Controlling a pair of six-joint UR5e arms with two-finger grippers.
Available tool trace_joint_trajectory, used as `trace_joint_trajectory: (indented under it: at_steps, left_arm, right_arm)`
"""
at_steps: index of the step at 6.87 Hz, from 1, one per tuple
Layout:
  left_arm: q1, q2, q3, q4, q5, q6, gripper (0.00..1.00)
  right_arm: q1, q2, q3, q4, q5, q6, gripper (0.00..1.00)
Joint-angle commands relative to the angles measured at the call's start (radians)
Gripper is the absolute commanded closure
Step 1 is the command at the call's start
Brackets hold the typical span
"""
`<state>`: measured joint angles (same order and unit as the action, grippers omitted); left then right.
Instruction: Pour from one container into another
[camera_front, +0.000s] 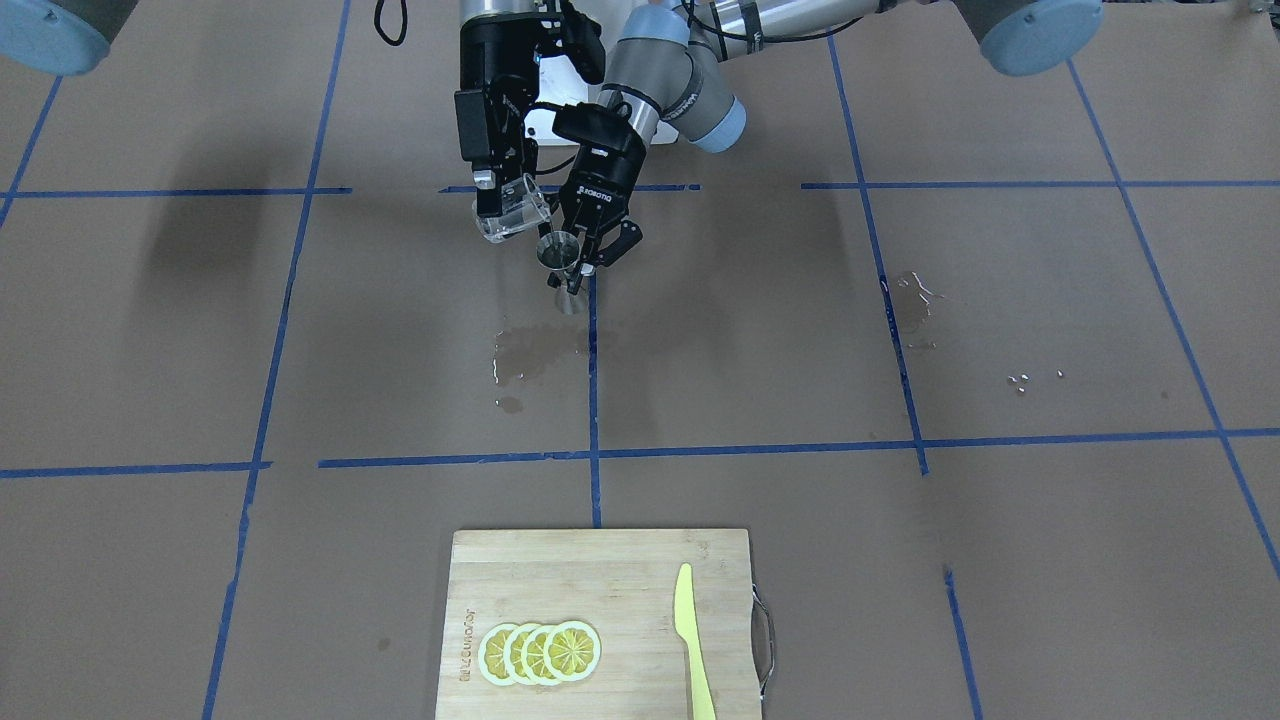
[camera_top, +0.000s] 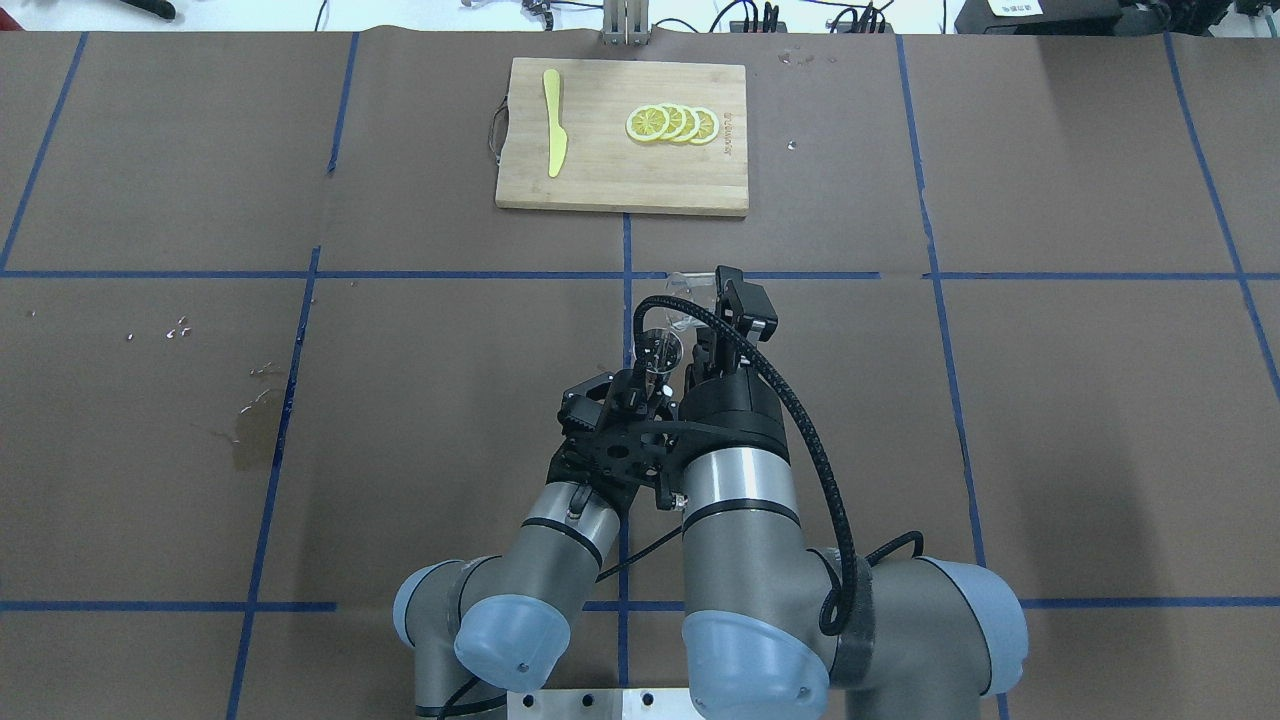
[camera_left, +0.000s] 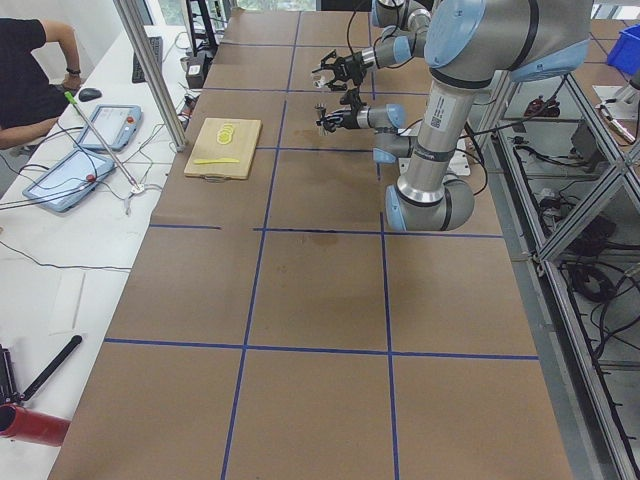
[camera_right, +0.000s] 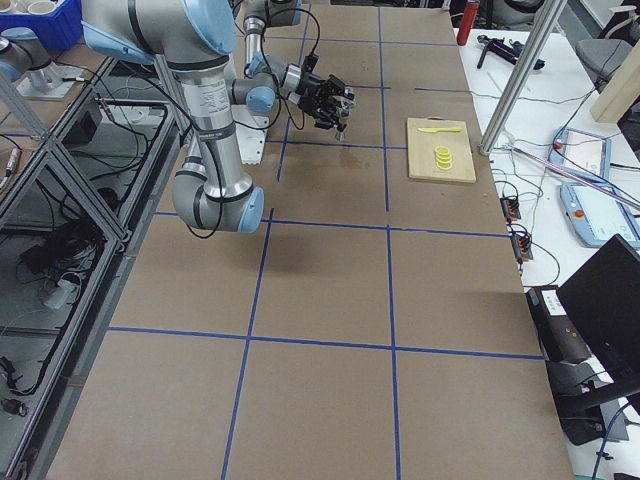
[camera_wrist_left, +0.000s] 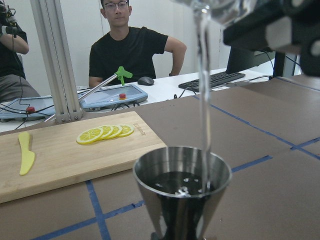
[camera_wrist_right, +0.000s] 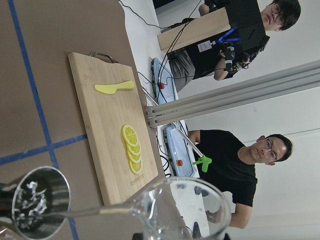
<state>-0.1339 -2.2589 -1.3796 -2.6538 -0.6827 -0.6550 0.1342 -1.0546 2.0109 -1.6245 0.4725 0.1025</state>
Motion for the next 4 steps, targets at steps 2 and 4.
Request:
trace_joint_trajectory:
  at_steps: [2,4]
  left_arm:
    - [0.000,0.004,-0.003,0.002,0.003,0.000,1.00]
    - [0.000,0.007,-0.004,0.002,0.006,0.000,1.00]
  right_arm:
    - [0.001,0.004,0.000,0.015,-0.002,0.020,0.99]
    - [0.004,0.002,0.000,0.017,0.005,0.180,0.99]
